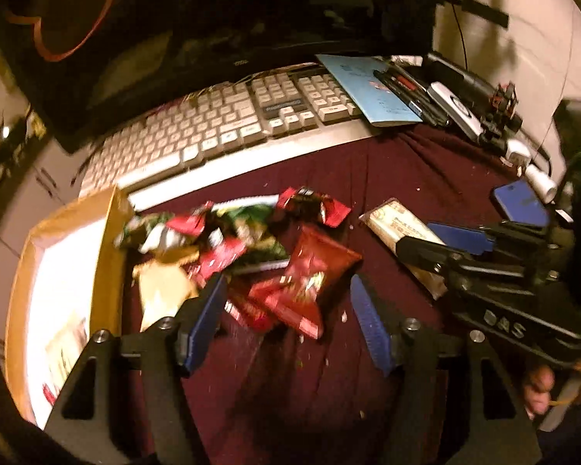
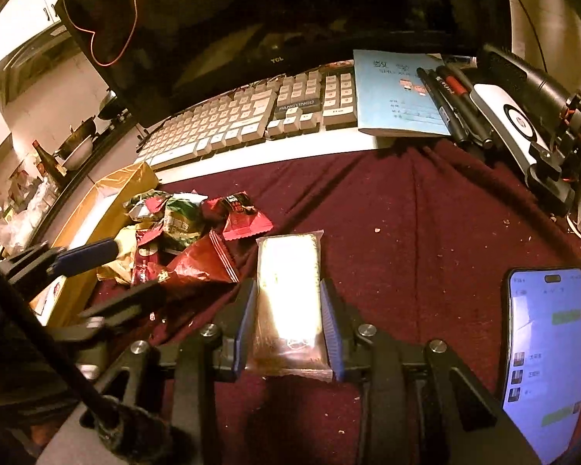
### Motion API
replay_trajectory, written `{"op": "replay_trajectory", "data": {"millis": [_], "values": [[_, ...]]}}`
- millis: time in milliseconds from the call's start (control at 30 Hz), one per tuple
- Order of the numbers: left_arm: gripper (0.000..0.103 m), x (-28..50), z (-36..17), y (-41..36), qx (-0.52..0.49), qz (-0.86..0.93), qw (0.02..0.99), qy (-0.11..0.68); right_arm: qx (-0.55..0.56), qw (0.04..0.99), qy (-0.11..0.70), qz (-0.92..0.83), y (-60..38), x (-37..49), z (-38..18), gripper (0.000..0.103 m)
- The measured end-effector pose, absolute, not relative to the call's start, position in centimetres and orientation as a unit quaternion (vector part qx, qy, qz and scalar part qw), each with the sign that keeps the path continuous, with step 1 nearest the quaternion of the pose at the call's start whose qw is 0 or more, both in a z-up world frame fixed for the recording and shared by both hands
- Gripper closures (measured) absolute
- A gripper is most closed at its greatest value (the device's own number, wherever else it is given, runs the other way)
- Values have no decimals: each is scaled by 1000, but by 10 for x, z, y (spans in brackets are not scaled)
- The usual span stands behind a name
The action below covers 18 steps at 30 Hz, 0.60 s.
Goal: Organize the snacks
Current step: 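Grasp the clear wrapped biscuit with the right gripper while the left gripper grasps a red bag, then carry both held snacks into the tray and open both grippers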
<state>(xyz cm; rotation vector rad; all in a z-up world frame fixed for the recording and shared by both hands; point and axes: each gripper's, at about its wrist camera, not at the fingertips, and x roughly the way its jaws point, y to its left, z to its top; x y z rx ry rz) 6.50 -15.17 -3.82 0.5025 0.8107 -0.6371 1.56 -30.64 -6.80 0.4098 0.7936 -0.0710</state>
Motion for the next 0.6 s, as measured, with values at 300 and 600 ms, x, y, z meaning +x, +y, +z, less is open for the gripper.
{"op": "replay_trajectory", "data": {"millis": [300,600], "values": [[71,80,-61,-165,220,-321,819,422,205,902,378,-37,-309,14,-68,71],[76,63,-53,-126,88,-350,820,445,204,907,367,-28,-309,11,-65,71]]}}
